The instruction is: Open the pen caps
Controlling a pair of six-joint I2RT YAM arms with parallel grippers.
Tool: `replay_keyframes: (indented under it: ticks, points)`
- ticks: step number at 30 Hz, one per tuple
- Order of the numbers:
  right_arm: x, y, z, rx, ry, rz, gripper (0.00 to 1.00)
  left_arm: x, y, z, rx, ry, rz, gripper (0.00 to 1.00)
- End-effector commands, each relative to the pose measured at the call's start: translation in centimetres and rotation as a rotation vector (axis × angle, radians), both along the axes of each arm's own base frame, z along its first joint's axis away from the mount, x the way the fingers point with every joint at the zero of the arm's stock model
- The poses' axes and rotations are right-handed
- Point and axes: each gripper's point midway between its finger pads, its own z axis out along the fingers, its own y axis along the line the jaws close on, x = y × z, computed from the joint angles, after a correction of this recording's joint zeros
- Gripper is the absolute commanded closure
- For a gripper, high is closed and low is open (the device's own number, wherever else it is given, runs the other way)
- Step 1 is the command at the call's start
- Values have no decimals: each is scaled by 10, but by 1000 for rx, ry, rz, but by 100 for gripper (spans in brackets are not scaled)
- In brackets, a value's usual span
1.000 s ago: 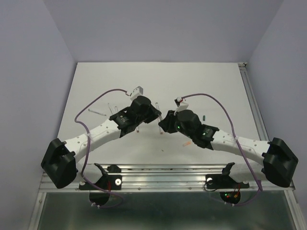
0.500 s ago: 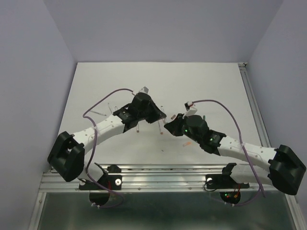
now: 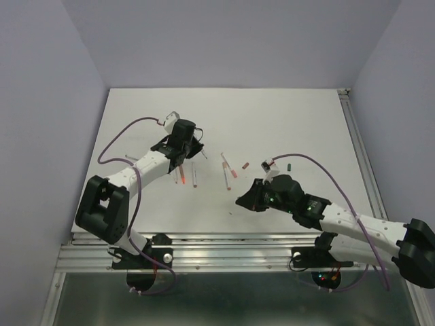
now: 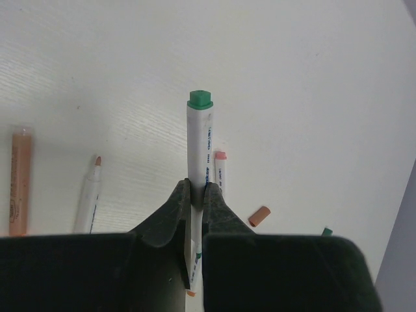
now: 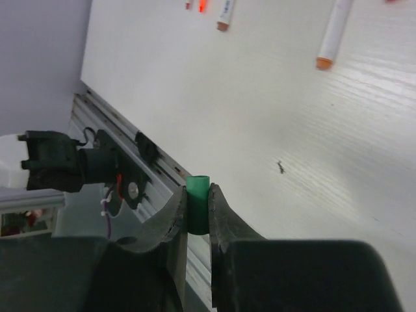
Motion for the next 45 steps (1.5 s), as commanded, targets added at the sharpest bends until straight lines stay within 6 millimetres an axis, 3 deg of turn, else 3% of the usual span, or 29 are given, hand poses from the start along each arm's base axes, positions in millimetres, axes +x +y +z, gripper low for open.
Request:
replay_keyframes:
  ticks: [1, 7, 10, 13, 15, 20, 23, 30, 38, 41, 45]
  points:
    - [23, -32, -21, -193, 24, -190, 99, -5, 9, 28, 57, -65, -25, 100]
    - [58, -78, -45, -325, 57, -372, 99, -46, 29, 15, 127, -42, -104, 100]
    - [73, -104, -55, -393, 62, -457, 99, -67, 29, 10, 133, -47, -189, 100]
    - [82, -121, -68, -500, 65, -497, 99, -83, 33, -3, 157, -13, -230, 100]
    - [90, -126, -66, -534, 51, -521, 97, -92, 38, -13, 174, 12, -233, 100]
    - [98, -125, -70, -582, 44, -507, 88, -101, 52, -28, 202, 55, -175, 100]
    - [101, -123, -72, -589, 45, -497, 77, -103, 54, -37, 215, 101, -165, 100]
    - [102, -128, -75, -615, 52, -526, 59, -109, 68, -64, 281, 220, -100, 100]
    - [101, -127, -62, -589, 29, -512, 45, -105, 70, -70, 304, 221, -96, 100]
    - [100, -122, -49, -536, -2, -491, 36, -105, 70, -77, 318, 243, -105, 95]
    - [97, -114, -34, -491, -38, -439, 28, -103, 67, -82, 328, 254, -131, 80]
